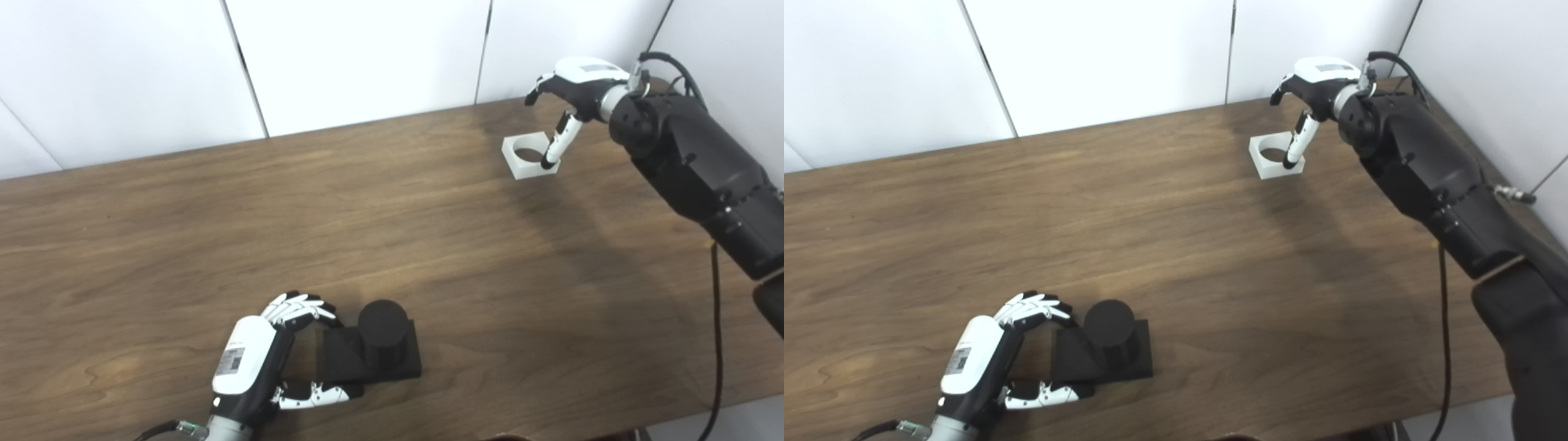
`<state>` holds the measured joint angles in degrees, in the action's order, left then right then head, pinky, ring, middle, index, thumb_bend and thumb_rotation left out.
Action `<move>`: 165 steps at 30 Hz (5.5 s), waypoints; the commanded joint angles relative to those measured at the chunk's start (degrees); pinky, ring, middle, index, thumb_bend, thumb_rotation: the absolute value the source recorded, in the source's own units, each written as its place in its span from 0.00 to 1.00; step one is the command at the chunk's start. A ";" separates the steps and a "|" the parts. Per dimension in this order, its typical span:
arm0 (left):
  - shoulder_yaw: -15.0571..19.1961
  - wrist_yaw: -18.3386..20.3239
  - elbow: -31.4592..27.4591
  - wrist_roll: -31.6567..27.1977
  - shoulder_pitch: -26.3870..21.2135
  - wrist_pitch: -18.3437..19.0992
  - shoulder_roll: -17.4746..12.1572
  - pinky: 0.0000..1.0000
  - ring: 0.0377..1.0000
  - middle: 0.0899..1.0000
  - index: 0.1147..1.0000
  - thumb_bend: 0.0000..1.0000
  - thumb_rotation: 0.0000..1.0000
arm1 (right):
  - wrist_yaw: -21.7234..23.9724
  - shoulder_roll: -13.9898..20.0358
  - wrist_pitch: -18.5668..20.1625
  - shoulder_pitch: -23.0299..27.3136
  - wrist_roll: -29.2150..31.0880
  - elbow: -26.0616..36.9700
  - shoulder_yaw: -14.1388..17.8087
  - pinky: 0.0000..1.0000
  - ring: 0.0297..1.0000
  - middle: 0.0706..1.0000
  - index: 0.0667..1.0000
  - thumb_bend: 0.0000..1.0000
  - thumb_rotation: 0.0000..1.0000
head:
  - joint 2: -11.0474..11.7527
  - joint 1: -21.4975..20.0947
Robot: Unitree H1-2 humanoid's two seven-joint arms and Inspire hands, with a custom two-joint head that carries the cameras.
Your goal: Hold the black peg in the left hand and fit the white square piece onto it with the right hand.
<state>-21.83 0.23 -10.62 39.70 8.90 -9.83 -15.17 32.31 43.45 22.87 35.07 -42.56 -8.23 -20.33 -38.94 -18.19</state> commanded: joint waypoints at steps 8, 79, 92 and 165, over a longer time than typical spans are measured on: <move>-0.84 2.71 1.37 0.57 1.41 1.47 -0.16 0.87 0.80 0.71 0.42 0.52 0.05 | 1.22 -0.36 -1.11 4.44 -2.57 -1.81 -0.84 0.99 1.00 0.95 0.81 1.00 0.23 | -0.05 0.21; -1.50 3.92 -1.91 2.80 1.57 3.74 0.50 0.84 0.79 0.69 0.42 0.52 0.05 | -11.89 -3.94 -14.13 3.23 -4.80 -12.97 -1.36 0.81 0.86 0.78 0.46 0.57 0.14 | -1.30 1.89; -1.47 3.61 -1.60 2.98 1.39 3.78 0.89 0.84 0.79 0.69 0.42 0.52 0.05 | -13.88 -3.96 -15.31 2.36 -4.99 -12.97 -1.46 0.79 0.84 0.73 0.45 0.52 0.13 | -1.10 2.13; -5.43 5.45 -3.83 11.46 -0.30 11.03 6.07 0.86 0.78 0.70 0.42 0.52 0.05 | 23.53 -14.95 -9.83 -10.20 2.56 48.40 -2.56 0.78 0.83 0.71 0.44 0.52 0.13 | -7.61 10.89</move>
<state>-26.09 2.51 -14.68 51.07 8.47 0.51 -9.12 57.11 28.14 14.67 23.90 -39.08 40.41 -23.50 -46.41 -7.38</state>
